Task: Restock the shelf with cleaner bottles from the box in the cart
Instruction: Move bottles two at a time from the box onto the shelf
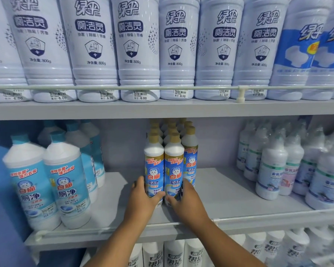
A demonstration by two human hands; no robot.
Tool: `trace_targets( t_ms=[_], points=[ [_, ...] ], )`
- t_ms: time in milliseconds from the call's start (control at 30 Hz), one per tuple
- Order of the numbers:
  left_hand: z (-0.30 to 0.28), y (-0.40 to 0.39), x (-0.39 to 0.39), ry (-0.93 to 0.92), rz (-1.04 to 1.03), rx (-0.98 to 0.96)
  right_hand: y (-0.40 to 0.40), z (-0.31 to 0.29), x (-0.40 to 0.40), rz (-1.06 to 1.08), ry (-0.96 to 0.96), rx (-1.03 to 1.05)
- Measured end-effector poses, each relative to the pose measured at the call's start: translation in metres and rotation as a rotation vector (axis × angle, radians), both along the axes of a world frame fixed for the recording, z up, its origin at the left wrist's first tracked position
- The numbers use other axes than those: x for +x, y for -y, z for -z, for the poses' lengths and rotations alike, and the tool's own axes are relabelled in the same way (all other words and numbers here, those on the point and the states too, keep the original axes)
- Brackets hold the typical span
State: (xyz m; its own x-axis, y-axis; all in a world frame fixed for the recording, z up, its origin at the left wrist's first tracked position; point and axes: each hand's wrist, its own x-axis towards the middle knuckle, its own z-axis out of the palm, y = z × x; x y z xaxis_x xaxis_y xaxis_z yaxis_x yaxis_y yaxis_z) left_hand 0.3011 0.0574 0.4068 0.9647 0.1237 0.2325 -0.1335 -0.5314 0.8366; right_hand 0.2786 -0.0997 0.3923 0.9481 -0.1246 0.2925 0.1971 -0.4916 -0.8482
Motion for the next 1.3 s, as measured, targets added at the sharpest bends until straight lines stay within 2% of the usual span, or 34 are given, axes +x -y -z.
trace_targets(
  t_ms=[267, 467, 533, 667, 800, 900, 1067, 1300],
  points=[
    [-0.006, 0.000, -0.005, -0.011, 0.013, 0.021, -0.002, -0.004, -0.004, 0.035, -0.019, -0.065],
    [-0.009, -0.007, -0.021, -0.053, 0.025, 0.048, 0.004, -0.019, -0.023, 0.075, -0.115, -0.226],
    [-0.012, -0.010, -0.041, -0.048, 0.017, 0.160, 0.009, -0.020, -0.038, 0.132, -0.148, -0.366],
    [-0.016, -0.017, -0.090, -0.027, 0.048, 0.574, 0.024, -0.023, -0.079, 0.123, -0.186, -0.681],
    [-0.006, -0.013, -0.141, -0.074, 0.107, 0.767, 0.040, -0.027, -0.134, 0.066, -0.229, -0.877],
    [0.000, -0.001, -0.179, -0.041, 0.116, 0.851, 0.055, -0.027, -0.179, 0.017, -0.229, -0.904],
    [0.007, 0.019, -0.247, -0.025, 0.091, 0.871, 0.082, -0.019, -0.249, -0.038, -0.220, -0.909],
    [0.061, 0.044, -0.321, -0.121, 0.130, 0.827, 0.108, 0.040, -0.321, -0.089, -0.291, -0.878]
  ],
)
